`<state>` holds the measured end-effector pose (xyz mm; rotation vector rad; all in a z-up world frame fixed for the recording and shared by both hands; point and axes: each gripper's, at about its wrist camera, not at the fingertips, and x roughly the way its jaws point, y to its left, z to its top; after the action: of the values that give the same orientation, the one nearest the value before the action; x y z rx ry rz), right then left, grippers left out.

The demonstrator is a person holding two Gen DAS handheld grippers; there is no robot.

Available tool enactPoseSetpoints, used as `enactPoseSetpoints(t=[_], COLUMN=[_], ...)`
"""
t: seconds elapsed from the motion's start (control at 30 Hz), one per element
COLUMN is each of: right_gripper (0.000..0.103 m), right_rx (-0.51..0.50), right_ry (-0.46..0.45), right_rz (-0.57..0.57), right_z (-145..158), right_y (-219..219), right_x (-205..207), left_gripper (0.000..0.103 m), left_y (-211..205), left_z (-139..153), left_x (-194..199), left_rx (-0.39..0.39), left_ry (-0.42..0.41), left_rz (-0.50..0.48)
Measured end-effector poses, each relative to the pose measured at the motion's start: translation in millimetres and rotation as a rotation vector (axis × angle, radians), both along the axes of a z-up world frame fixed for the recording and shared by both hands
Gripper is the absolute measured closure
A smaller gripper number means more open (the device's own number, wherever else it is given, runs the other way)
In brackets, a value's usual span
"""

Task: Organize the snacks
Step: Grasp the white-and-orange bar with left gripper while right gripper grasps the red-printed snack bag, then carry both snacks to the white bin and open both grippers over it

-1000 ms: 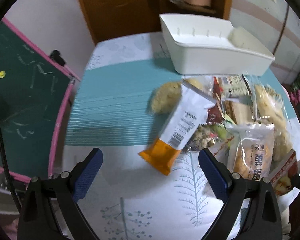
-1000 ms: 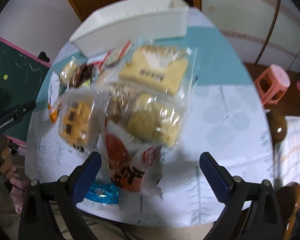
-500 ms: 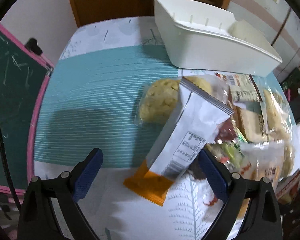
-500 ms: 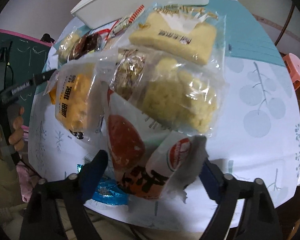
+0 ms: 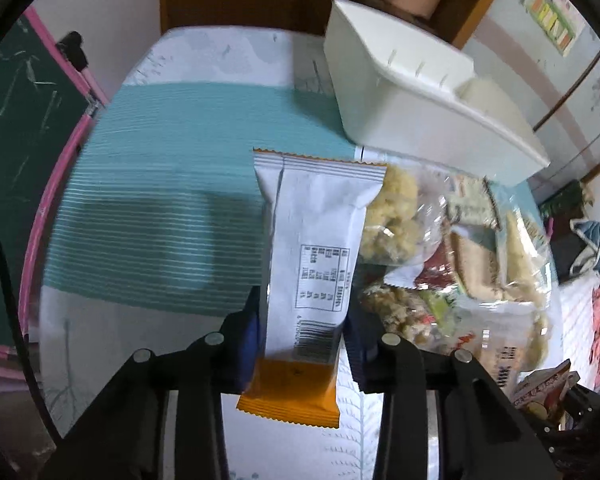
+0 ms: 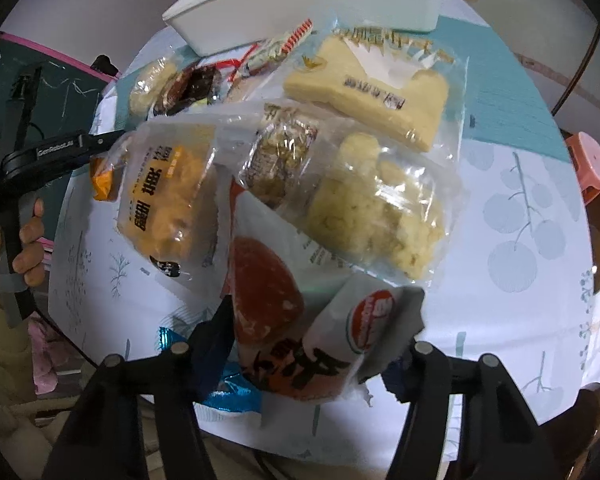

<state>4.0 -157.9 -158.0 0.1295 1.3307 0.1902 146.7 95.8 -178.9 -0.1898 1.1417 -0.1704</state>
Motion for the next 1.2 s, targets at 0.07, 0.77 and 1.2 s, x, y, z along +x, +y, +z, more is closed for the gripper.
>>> enactPoseSetpoints(t=[0.07,0.77,1.2], right_gripper=[0.041,0.04,0.036], right_rx=[-0.004,-0.017,-0.042], right_ry=[-0.021,-0.458,-0.382], right_rz=[0.0,-0.076,-0.216], right_z=[7.4,188.8,146.8], right_y=[-0.1,-44.9,-60.8], right_x=[-1.7,108.1,263.5], left_gripper=[0.068,0.065,0.019], left_y=[3.5,-86.7,-137.6], left_z=[15.6,197.8,162.9], left_x=[-12.0,6.7,144.9], left_rx=[-0.013,0.189,0.222], left_ry=[-0.028,-0.424,-0.329], left_rz=[0.009,-0.175,-0.135])
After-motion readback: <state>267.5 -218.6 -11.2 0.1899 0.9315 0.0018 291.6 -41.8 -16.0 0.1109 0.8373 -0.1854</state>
